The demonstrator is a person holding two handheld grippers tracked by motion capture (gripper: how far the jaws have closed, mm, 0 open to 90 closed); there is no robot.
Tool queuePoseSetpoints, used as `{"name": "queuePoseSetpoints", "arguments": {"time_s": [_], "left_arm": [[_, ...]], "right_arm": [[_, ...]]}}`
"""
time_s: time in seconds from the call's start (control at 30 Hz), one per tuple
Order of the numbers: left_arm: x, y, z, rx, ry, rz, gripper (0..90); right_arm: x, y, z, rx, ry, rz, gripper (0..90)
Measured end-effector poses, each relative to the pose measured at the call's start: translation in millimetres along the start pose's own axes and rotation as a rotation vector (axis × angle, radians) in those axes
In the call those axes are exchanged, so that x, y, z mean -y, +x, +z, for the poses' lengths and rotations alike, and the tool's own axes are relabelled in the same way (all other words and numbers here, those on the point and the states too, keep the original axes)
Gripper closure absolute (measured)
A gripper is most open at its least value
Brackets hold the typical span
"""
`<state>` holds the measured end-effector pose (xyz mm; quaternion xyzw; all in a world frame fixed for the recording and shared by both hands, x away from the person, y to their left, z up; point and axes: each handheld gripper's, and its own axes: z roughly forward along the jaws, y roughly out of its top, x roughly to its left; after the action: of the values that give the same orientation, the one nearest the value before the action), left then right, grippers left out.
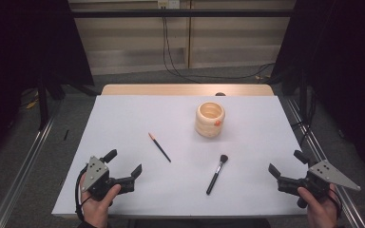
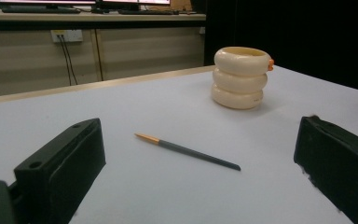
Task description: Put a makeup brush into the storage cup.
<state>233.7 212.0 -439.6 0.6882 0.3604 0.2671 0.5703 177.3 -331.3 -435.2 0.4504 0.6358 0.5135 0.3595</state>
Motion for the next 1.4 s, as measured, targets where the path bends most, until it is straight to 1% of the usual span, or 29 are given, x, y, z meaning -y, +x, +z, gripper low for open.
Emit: {"name": "queuePoseSetpoints", "arguments": {"time_s": [0.03, 0.07, 0.1, 0.13, 0.17, 0.2, 0.27, 0.37, 0.43, 0.53, 0.57, 0.6, 0.67, 0.7, 0.73, 0.77, 0.83, 0.87, 0.97, 1.0, 1.07, 1.1, 1.13, 1.2, 1.23, 1.27, 1.33, 1.37, 1.4], "left_arm": [[0.1, 0.1, 0.7, 0.007, 0.001, -0.004, 1.8], [-0.1, -0.2, 1.0, 0.005, 0.006, 0.009, 1.8], [-0.1, -0.3, 1.1, 0.001, -0.006, 0.005, 1.9], [-0.3, 1.1, 1.5, 0.006, -0.014, -0.013, 2.1], [-0.1, 1.2, 2.0, 0.005, -0.012, -0.012, 2.0], [0.2, 0.7, 2.6, 0.004, -0.003, -0.014, 2.0], [0.2, 1.0, 2.6, 0.012, -0.005, -0.011, 2.0], [0.3, 2.0, 2.1, 0.013, -0.001, -0.011, 2.0], [0.6, 2.7, 2.2, 0.013, 0.002, -0.009, 2.0], [0.2, 0.8, 1.1, 0.006, 0.017, -0.018, 2.0], [-0.5, 0.6, 0.3, 0.015, 0.024, -0.004, 2.0], [-1.4, -0.7, -0.1, 0.027, 0.016, -0.016, 2.1], [-3.3, -2.2, -0.9, 0.031, 0.016, -0.001, 2.1], [-3.7, -2.9, -1.0, 0.024, 0.022, 0.006, 2.1], [-3.5, -3.6, -0.3, 0.029, 0.018, 0.007, 2.1], [-3.6, -3.7, 0.0, 0.032, 0.019, 0.008, 2.1], [-4.0, -3.7, 0.9, 0.029, 0.016, 0.008, 2.1], [-4.5, -3.6, 1.0, 0.018, 0.020, 0.014, 2.1], [-6.1, -2.8, 3.2, 0.018, 0.024, 0.024, 2.1], [-6.9, -2.9, 4.1, 0.023, 0.026, 0.020, 2.1], [-8.5, -2.7, 5.0, 0.023, 0.030, 0.039, 2.2], [-9.2, -2.9, 6.0, 0.029, 0.031, 0.031, 2.1], [-9.9, -2.7, 6.8, 0.023, 0.029, 0.040, 2.1], [-10.6, -2.4, 8.4, 0.030, 0.030, 0.034, 2.1], [-11.6, -2.3, 10.1, 0.033, 0.023, 0.026, 2.2], [-12.6, -2.7, 10.7, 0.032, 0.025, 0.014, 2.2], [-16.2, -3.7, 11.3, 0.030, 0.016, 0.024, 2.2], [-17.2, -4.0, 11.7, 0.033, 0.016, 0.030, 2.2], [-18.5, -3.6, 12.9, 0.040, 0.012, 0.033, 2.2]], "right_arm": [[0.3, -0.4, -1.0, -0.003, 0.001, 0.007, 0.0], [0.3, -0.4, -1.0, -0.003, 0.001, 0.007, 0.0], [0.3, -0.8, -1.3, -0.007, 0.001, 0.006, 0.0], [0.2, -0.8, -1.3, -0.008, -0.001, 0.011, 0.0], [0.2, -2.0, -1.6, -0.004, -0.004, 0.009, 0.0], [0.2, -2.1, -2.1, -0.004, -0.003, 0.020, 0.0], [0.3, -2.9, -2.4, -0.003, 0.000, 0.020, 0.0], [0.8, -3.1, -1.6, -0.018, 0.004, 0.021, 0.0], [1.0, -2.8, -0.9, -0.014, 0.004, 0.017, 0.0], [1.1, -2.1, -0.6, -0.027, 0.006, 0.021, 0.0], [0.9, -1.3, -1.3, -0.026, 0.004, 0.023, 0.0], [0.9, -1.3, -1.7, -0.022, 0.004, 0.017, 0.0], [1.2, -0.9, -0.9, -0.025, 0.004, 0.025, 0.0], [1.5, -1.1, -0.8, -0.029, 0.009, 0.015, 0.0], [1.3, -0.5, -1.0, -0.020, 0.008, 0.013, 0.0], [0.8, -0.3, -2.1, -0.030, 0.000, 0.016, 0.0], [0.6, 0.3, -2.8, -0.019, -0.004, 0.009, 0.0], [0.6, 0.0, -2.9, -0.029, -0.003, 0.011, 0.0], [0.8, 0.0, -1.9, -0.028, -0.007, 0.012, 0.0], [0.7, 0.1, -2.0, -0.033, -0.005, 0.016, 0.0], [0.6, 0.2, -1.7, -0.033, -0.007, 0.015, 0.0], [0.6, 0.3, -1.6, -0.035, -0.007, 0.015, 0.0], [0.7, 0.6, -1.6, -0.038, -0.002, 0.018, 0.0], [1.0, 1.0, -1.5, -0.040, 0.000, 0.033, 0.0], [1.0, 1.5, -0.9, -0.033, -0.001, 0.034, 0.0], [0.9, 1.8, -1.0, -0.038, 0.001, 0.033, 0.0], [0.7, 1.7, -1.5, -0.043, -0.006, 0.021, 0.0], [0.7, 2.0, -1.6, -0.035, -0.008, 0.016, 0.0], [0.7, 1.7, -1.6, -0.041, -0.008, 0.017, 0.0]]}}
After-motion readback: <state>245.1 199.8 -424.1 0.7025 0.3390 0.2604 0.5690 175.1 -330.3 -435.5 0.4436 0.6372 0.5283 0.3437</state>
